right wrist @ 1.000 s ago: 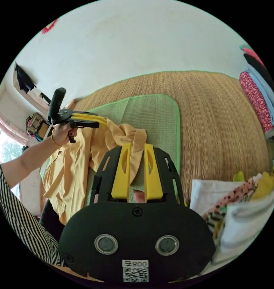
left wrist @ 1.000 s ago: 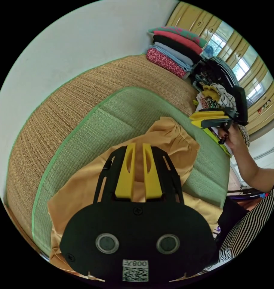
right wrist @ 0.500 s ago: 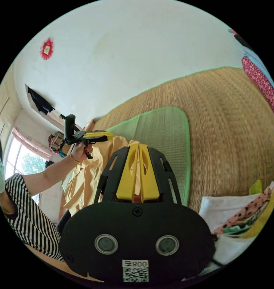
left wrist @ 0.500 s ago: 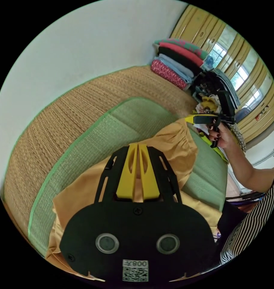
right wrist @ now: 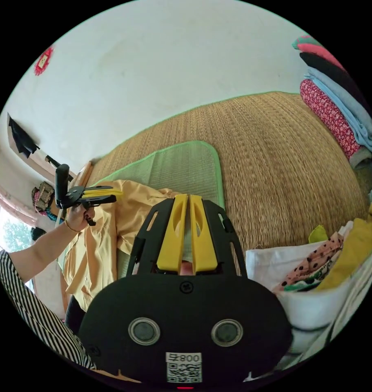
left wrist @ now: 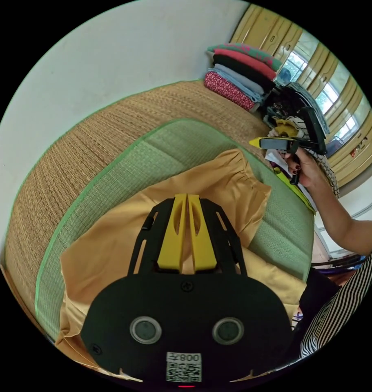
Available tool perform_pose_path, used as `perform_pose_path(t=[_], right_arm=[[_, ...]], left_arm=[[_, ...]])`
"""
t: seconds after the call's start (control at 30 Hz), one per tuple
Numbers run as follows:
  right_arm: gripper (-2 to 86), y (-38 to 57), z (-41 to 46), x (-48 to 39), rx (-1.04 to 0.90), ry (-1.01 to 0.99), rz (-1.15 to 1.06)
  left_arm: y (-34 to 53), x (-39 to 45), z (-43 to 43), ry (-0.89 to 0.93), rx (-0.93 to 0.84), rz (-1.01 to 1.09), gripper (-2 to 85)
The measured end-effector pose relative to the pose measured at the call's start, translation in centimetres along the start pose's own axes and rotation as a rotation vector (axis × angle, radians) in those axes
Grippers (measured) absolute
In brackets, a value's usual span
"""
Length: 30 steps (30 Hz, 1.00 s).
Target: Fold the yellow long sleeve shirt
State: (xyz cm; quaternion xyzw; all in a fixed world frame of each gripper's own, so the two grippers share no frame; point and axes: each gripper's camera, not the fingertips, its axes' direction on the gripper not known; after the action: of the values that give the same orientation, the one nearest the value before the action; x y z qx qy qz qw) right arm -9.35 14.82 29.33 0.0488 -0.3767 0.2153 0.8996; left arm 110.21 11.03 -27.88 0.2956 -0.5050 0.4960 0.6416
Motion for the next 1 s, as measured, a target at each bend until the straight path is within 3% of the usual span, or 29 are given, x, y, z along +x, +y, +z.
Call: perform_pose_path(t=[0.1, 0.17, 0.23, 0.27, 0.47, 0.57, 0.77, 0.93, 1.0], right_arm=[[0.3, 0.9, -1.5, -4.4, -0.013, -0.086, -0.133], [0.2, 2.3, 0.9, -8.1, -0.193, -0.042, -0.233], [0.1, 3.8, 2.4, -9.1, -0.301, 0.006, -0.251], [0.1, 4.4, 1.0, -9.1, -0.217, -0.021, -0.228], [0.1, 3.0, -2.6, -9.3, -0.216, -0.055, -0.199], [0.1, 1.1, -4.4, -9.8, -0.227, -0.034, -0.176], [0.1, -5.4, -10.6, -11.7, -0.085, 0.011, -0.188], [0.0, -13.3, -8.0, -11.6, -0.185, 0.144, -0.164], [0.0, -15.6, -8.3, -10.5, -0.174, 0.102, -0.11]], left_arm=[[1.2, -0.1, 2.7, 0.013, -0.047, 0.005, 0.3], [3.0, -0.4, 6.1, 0.05, -0.124, -0.011, 0.3], [4.8, -0.5, 6.9, 0.076, -0.092, -0.039, 0.3], [5.8, -0.4, 7.6, 0.081, -0.106, -0.041, 0.3], [8.4, -2.0, 9.9, 0.071, -0.008, -0.093, 0.3], [8.9, -3.7, 14.3, 0.037, -0.096, -0.142, 0.3], [13.8, -3.4, 17.6, 0.105, 0.024, -0.147, 0.3], [19.0, -2.4, 21.7, 0.19, 0.034, -0.158, 0.4], [21.8, -1.9, 22.0, 0.211, 0.068, -0.167, 0.4]])
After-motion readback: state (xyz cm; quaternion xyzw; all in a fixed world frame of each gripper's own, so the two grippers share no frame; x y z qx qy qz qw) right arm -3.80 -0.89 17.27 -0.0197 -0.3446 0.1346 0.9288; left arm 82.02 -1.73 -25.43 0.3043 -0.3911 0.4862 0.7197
